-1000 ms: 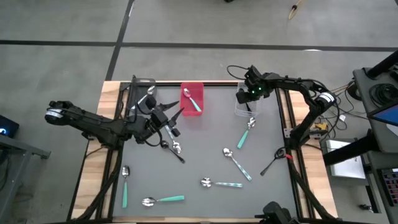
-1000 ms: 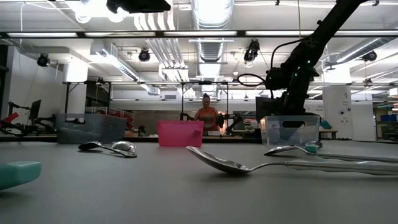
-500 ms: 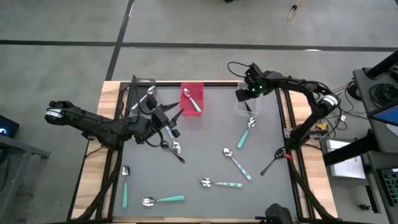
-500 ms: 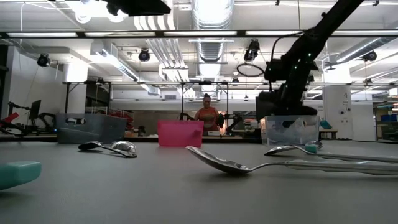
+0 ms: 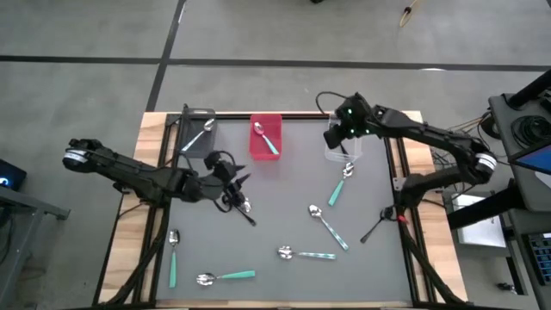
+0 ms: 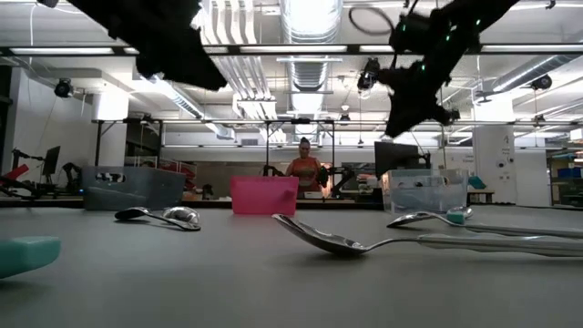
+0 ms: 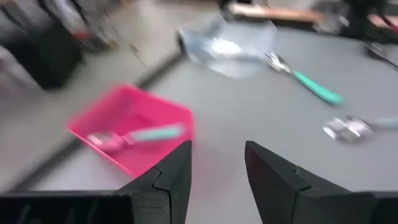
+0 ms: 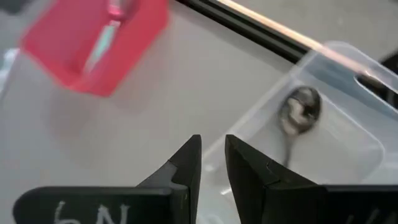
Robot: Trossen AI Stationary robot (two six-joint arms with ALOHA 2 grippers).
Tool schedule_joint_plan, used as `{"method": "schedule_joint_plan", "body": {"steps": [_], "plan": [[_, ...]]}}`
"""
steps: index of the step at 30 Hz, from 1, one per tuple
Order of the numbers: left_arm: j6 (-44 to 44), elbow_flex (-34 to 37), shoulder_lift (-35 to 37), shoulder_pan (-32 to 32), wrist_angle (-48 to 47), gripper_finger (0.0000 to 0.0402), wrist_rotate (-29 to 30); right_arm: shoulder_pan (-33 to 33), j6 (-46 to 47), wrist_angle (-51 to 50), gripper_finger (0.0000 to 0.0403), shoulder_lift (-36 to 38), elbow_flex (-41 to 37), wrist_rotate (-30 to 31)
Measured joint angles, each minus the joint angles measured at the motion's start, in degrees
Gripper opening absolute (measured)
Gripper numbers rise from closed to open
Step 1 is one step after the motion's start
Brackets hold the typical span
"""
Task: Sort silverware by color (type)
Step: Put the blue patterned spoon into the black bin
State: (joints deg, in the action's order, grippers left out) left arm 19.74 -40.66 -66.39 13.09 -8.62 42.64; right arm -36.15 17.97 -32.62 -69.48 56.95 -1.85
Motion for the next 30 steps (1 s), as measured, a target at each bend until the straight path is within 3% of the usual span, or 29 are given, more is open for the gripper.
{"method": "schedule_joint_plan", "body": {"steps": [7, 13, 22, 30], "plan": [[10.11, 0.00, 0.00, 0.05, -5.42, 0.0130, -16.72, 12.37, 1.32, 0.20, 0.0063, 5.65, 0.00, 0.52], [16.05, 0.00, 0.00, 0.56, -5.80, 0.0130, -24.24, 24.78, 2.90, 1.50, 0.0062, 6.29, 0.00, 0.58], [23.93, 0.00, 0.00, 4.53, -5.79, 0.0130, -25.84, 41.63, 4.99, 4.26, 0.0061, 2.87, 0.02, 4.88], [27.26, 0.00, 0.00, 9.02, -3.84, 0.0130, -23.09, 51.49, 5.59, 6.99, 0.0061, -2.37, 0.02, 4.89]]}}
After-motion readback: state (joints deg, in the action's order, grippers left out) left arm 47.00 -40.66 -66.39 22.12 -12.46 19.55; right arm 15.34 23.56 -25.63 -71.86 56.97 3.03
